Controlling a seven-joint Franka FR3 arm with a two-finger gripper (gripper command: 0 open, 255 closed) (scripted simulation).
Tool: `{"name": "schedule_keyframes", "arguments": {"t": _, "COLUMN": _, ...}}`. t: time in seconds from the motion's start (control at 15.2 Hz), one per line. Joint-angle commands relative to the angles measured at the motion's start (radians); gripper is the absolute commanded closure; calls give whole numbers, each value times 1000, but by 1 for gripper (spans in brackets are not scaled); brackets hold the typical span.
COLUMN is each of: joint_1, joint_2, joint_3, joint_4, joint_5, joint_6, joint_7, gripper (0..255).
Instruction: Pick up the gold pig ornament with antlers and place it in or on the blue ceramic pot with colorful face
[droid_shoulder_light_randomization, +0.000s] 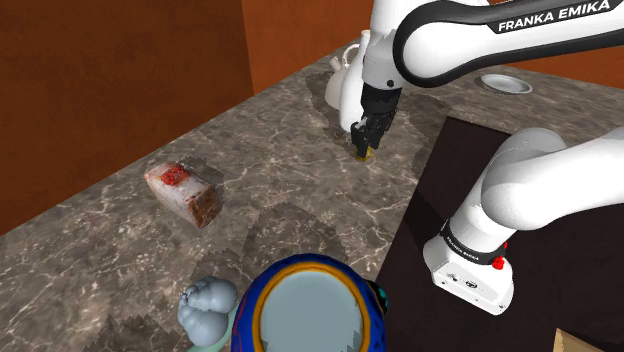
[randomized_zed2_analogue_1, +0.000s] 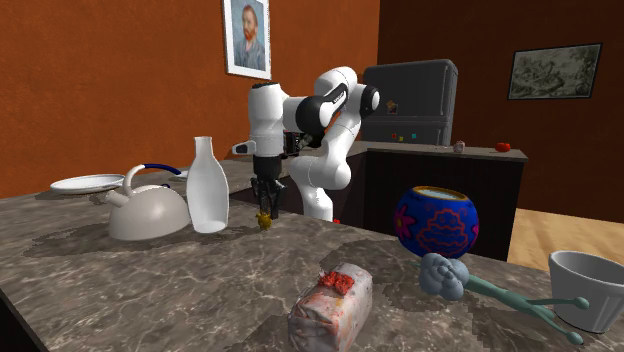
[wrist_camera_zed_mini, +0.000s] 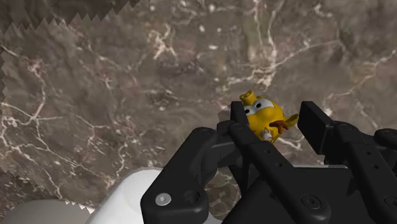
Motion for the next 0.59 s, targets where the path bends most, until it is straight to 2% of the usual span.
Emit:
{"name": "schedule_keyframes", "arguments": {"t": 0.0, "joint_1": 0, "joint_2": 0, "joint_3": 0, "joint_4": 0, "joint_5": 0, "joint_6": 0, "joint_7": 0, "gripper": 255}}
{"name": "schedule_keyframes", "arguments": {"t": 0.2, "joint_1": 0, "joint_2": 0, "joint_3": 0, "joint_4": -1, "joint_5": 1, "joint_6": 0, "joint_7": 0, "gripper": 255}}
{"name": "schedule_keyframes", "arguments": {"t": 0.53, "joint_1": -3, "joint_2": -14, "joint_3": -9, "joint_4": 59, "joint_5": -8, "joint_6": -74, "joint_7": 0, "gripper": 255}}
